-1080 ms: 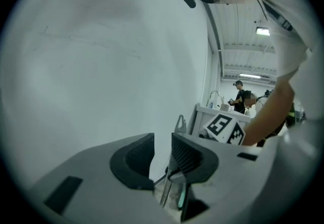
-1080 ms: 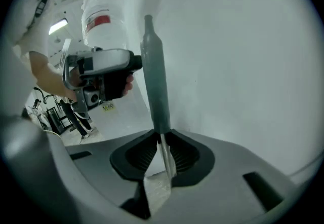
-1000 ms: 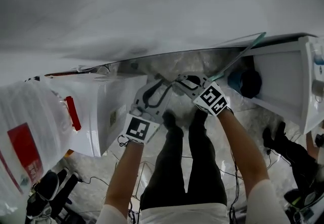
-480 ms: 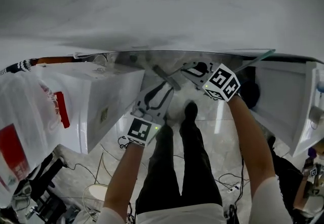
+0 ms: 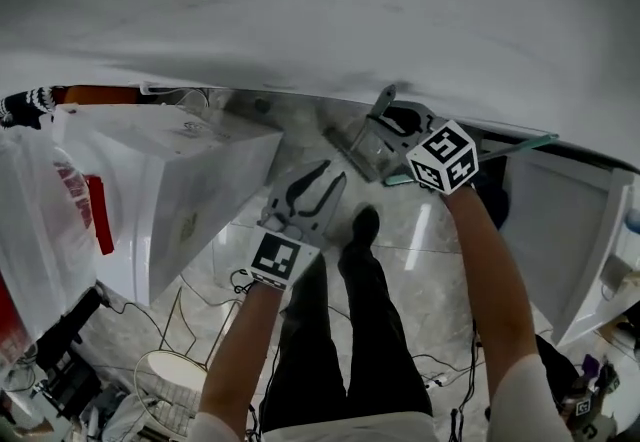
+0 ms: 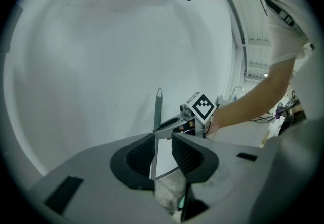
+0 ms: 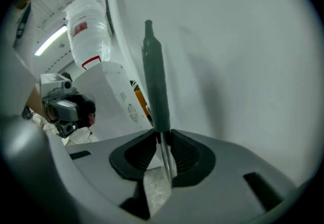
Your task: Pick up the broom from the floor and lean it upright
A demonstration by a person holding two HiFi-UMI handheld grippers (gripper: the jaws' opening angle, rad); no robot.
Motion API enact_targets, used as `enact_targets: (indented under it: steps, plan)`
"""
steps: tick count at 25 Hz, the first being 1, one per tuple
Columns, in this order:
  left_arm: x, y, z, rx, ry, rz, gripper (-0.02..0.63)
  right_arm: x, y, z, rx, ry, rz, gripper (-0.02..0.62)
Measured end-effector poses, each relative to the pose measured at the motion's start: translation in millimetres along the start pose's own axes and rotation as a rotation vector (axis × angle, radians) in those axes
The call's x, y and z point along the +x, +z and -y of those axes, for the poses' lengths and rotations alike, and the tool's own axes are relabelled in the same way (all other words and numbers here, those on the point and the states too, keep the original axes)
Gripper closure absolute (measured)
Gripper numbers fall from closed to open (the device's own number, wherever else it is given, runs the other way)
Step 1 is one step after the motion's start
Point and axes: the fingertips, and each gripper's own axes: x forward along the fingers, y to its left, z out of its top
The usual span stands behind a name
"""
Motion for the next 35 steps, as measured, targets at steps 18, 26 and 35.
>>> enact_targets:
  steps: [18,26,35]
  plan:
    - [0,29,2,0.061,0.041,0.053,0.523,-29,6,10,0.078,-0.114,0.035,0.423]
    - [-39,80,24,0.065,0.069,0.035,0.523,-112,47,-53,0.092,-0.151,0.055,0.452]
    - [-87,155,83,0.047,0.065,0.033,0.526,-219,142,-119,0.041,-0.206,0.140,0.548]
